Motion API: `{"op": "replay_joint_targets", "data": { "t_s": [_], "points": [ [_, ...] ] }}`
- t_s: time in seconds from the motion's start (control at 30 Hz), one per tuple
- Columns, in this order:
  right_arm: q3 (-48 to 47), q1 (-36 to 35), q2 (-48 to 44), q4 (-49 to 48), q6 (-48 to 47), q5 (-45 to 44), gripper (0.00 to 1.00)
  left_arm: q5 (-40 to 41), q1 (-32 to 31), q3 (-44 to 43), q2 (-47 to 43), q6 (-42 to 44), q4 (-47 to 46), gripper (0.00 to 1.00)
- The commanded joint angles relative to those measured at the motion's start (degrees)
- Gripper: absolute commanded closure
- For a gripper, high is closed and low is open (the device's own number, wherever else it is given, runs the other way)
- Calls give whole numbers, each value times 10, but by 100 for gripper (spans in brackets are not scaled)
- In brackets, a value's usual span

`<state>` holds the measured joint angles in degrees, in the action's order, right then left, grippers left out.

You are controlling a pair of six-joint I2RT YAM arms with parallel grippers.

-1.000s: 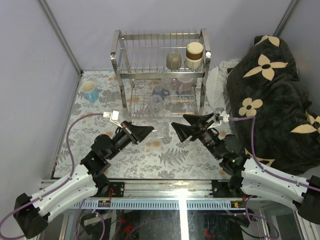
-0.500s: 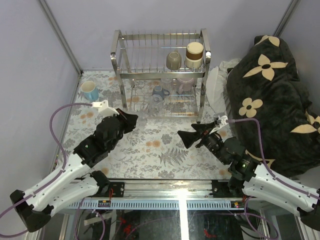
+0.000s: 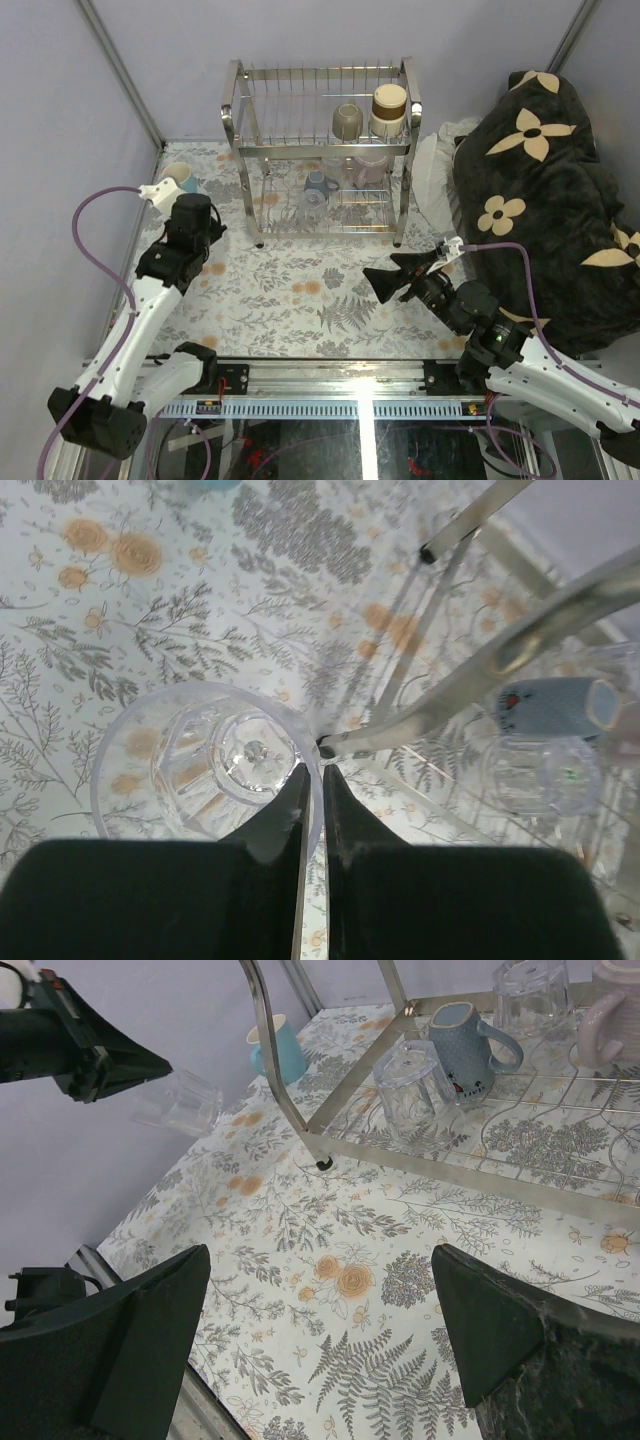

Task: Unload the cups from the dish rack
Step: Place the cup at the center of the board.

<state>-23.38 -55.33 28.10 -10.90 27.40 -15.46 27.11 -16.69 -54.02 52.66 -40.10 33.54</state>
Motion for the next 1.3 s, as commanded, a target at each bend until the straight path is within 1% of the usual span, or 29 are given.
{"op": "replay_joint_targets", "data": {
  "t_s": [0.0, 0.3, 0.5, 0.7, 0.9, 1.03, 1.27],
  "points": [
    [7, -1, -17, -3, -11, 3, 0, -33, 31, -26, 44, 29, -11, 100],
    [25, 0, -47, 6, -9, -5, 1, -49, 86, -76, 181, 60, -65, 100],
    [25, 0, -48, 11, -9, -9, 0, -87, 125, -107, 259, 88, -114, 100],
    [27, 0, -38, 7, -7, -10, 1, -123, 154, -141, 305, 115, -148, 100],
    [28, 0, -24, 2, -6, -12, 0, -172, 196, -163, 350, 117, -174, 100],
    [30, -1, -19, -4, -6, -14, 0, -187, 203, -175, 384, 123, -193, 100],
    [32, -1, 0, -12, -4, -17, 1, -188, 203, -199, 437, 130, -214, 100]
  ]
}}
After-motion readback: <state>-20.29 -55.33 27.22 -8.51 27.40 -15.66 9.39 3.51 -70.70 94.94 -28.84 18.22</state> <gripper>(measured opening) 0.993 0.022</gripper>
